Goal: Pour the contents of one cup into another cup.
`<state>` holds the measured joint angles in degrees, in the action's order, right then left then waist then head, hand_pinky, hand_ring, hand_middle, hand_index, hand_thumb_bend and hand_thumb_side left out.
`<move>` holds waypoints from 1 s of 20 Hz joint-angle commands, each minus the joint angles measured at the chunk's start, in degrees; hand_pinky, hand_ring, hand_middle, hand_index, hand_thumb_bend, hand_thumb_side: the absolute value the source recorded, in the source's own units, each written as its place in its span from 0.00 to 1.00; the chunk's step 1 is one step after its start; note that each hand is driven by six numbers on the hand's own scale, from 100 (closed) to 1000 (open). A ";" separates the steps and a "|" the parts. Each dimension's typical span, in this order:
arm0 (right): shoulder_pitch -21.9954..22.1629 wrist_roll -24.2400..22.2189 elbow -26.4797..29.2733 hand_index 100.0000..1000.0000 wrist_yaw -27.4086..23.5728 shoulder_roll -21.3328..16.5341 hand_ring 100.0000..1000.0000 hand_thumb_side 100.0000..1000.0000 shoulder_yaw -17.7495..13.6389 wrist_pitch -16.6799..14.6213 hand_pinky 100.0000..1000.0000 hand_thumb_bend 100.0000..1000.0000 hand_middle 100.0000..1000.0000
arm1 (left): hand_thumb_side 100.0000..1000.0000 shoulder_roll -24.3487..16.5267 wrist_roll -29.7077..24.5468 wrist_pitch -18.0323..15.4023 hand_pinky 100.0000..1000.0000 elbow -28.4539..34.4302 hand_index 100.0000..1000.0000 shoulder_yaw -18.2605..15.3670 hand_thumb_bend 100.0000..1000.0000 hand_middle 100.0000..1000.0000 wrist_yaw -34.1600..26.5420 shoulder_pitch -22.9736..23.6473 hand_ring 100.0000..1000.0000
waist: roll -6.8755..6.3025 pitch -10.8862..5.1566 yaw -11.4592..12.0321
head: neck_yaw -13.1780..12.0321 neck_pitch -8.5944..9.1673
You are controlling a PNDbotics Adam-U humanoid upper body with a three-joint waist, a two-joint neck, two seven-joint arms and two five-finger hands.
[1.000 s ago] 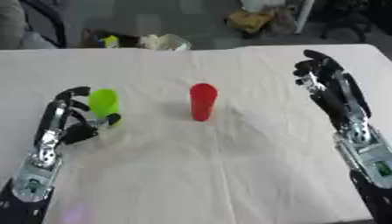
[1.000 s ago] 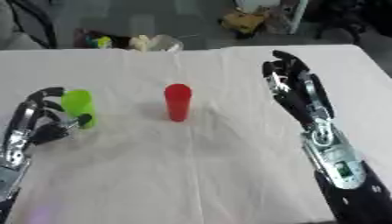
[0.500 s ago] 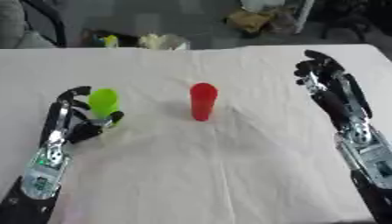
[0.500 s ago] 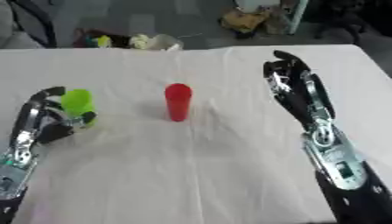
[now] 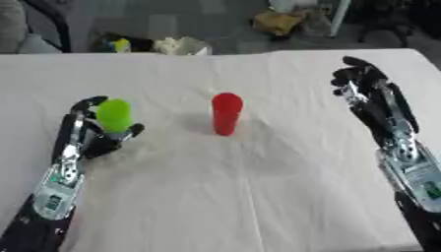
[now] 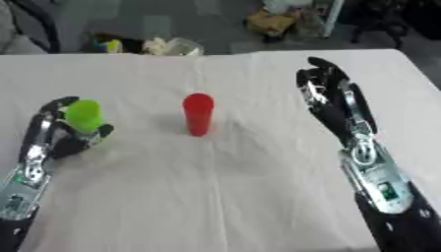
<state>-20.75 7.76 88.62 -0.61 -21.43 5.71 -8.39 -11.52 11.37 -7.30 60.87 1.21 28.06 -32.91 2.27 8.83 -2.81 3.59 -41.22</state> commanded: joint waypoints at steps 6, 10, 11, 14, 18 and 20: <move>-0.92 -0.32 0.42 0.87 -0.45 -0.72 0.67 0.58 -0.17 -0.11 0.63 0.16 0.63 | 0.37 0.43 1.26 -0.63 0.39 -1.54 0.78 -0.41 0.78 0.65 0.67 -2.16 0.52 | 0.10 -0.50 -0.38 | -0.27 0.34; -0.96 -0.37 0.42 0.87 -0.46 -0.67 0.67 0.59 -0.14 -0.14 0.63 0.16 0.63 | 0.34 0.87 2.33 -1.12 0.36 -2.92 0.77 -0.54 0.72 0.62 0.75 -2.78 0.49 | 0.11 -0.51 -0.41 | -0.28 0.36; -0.97 -0.38 0.41 0.87 -0.46 -0.67 0.67 0.59 -0.13 -0.14 0.63 0.16 0.63 | 0.34 0.95 2.43 -1.28 0.35 -3.20 0.77 -0.56 0.69 0.61 0.68 -2.91 0.48 | 0.12 -0.51 -0.41 | -0.31 0.38; -1.00 -0.44 0.41 0.87 -0.47 -0.68 0.67 0.59 -0.11 -0.13 0.63 0.16 0.63 | 0.31 1.12 2.24 -1.83 0.31 -3.86 0.76 -0.55 0.59 0.58 -0.04 -3.15 0.46 | 0.18 -0.48 -0.42 | -0.35 0.39; -1.07 -0.44 0.43 0.87 -0.49 -0.73 0.67 0.59 -0.14 -0.11 0.63 0.16 0.63 | 0.28 1.10 1.45 -2.35 0.26 -4.15 0.75 -0.47 0.42 0.53 -1.37 -3.12 0.41 | 0.23 -0.48 -0.42 | -0.36 0.45; -1.08 -0.45 0.44 0.87 -0.50 -0.74 0.67 0.59 -0.13 -0.10 0.63 0.16 0.63 | 0.27 1.04 0.96 -2.31 0.24 -4.04 0.74 -0.42 0.35 0.51 -1.98 -3.07 0.39 | 0.22 -0.50 -0.37 | -0.40 0.46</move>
<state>-20.96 7.45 88.61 -0.64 -21.40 5.72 -8.42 -10.54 12.86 -9.56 56.76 0.80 26.68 -35.50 2.47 8.96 -3.14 3.32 -41.21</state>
